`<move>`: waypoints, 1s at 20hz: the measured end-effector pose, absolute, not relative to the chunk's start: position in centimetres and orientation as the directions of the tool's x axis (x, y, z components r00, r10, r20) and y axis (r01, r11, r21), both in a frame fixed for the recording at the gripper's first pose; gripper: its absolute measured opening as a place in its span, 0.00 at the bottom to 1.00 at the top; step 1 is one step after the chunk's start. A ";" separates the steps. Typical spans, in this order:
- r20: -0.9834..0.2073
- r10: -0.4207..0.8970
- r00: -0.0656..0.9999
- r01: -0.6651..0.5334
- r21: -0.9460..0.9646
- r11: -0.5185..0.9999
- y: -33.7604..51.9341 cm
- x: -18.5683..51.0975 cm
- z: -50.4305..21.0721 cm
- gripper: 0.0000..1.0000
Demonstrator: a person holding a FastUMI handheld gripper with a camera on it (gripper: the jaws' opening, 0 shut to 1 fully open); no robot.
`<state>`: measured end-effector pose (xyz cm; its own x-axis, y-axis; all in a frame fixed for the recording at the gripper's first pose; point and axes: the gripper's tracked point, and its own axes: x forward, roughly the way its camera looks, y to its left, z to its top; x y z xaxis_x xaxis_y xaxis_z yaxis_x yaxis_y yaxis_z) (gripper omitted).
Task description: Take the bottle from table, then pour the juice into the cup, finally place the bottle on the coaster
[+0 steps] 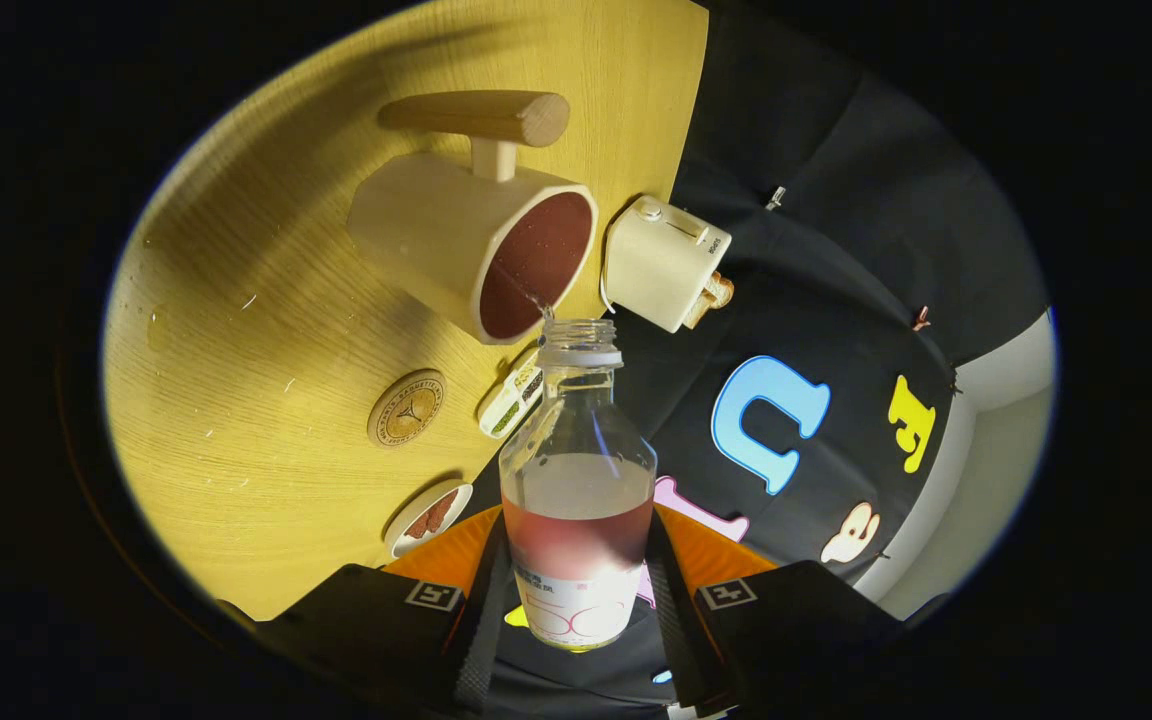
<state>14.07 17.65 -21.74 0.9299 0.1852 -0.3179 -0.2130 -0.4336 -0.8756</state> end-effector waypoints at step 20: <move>-0.438 0.091 0.894 -0.448 -0.875 0.182 16.1 12.6 -24.8 0.71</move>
<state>12.63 16.14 -24.76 0.8942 0.0913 -0.4382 -0.4476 0.1820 -0.8755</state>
